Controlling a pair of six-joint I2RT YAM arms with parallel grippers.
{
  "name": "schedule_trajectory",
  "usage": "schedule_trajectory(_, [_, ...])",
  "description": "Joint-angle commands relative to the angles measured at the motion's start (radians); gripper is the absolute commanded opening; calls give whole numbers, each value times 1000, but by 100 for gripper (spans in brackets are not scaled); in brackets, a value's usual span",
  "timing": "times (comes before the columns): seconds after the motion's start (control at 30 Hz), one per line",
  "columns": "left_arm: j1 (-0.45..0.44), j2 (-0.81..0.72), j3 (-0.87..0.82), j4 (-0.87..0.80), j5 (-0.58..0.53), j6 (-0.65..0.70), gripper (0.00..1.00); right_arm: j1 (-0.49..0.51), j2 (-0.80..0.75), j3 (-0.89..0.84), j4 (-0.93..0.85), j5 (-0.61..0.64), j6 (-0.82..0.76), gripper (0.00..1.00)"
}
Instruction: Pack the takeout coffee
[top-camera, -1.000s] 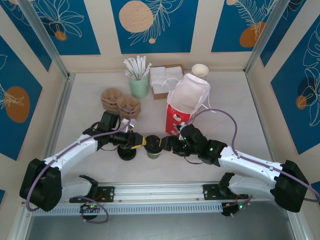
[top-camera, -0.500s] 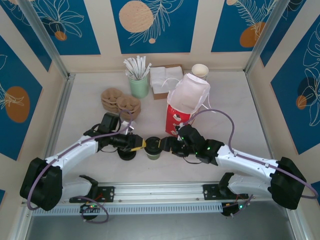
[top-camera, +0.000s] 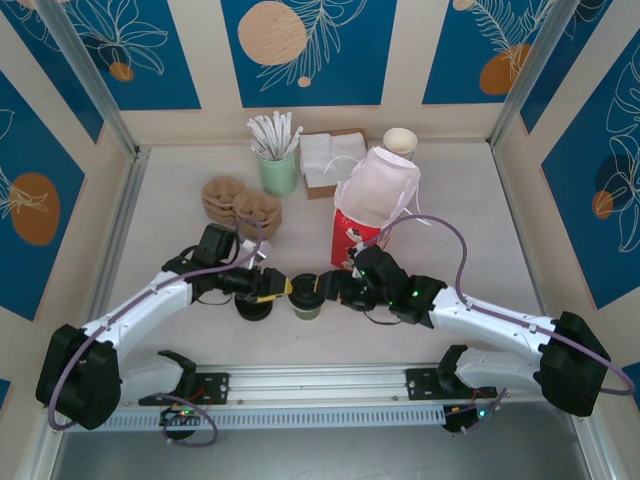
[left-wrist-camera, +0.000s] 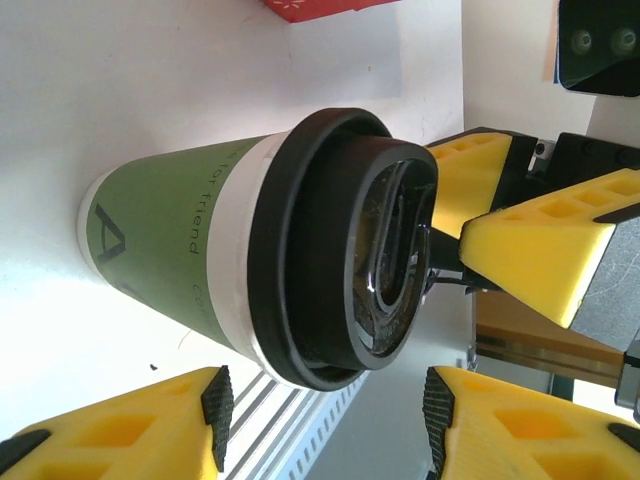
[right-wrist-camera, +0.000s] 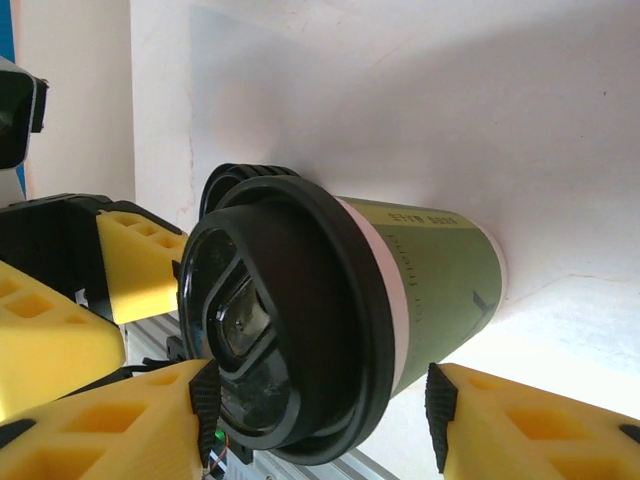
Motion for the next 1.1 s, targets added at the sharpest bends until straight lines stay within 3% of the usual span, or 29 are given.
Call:
schedule_trajectory(0.0, [14, -40, 35, -54, -37, 42, 55, 13, 13, 48, -19, 1, -24, 59])
schedule_trajectory(0.4, [12, -46, 49, -45, -84, 29, 56, 38, 79, 130, -107, 22, -50, 55])
schedule_trajectory(1.07, [-22, 2, 69, -29, -99, 32, 60, 70, 49, 194, -224, 100, -81, 53])
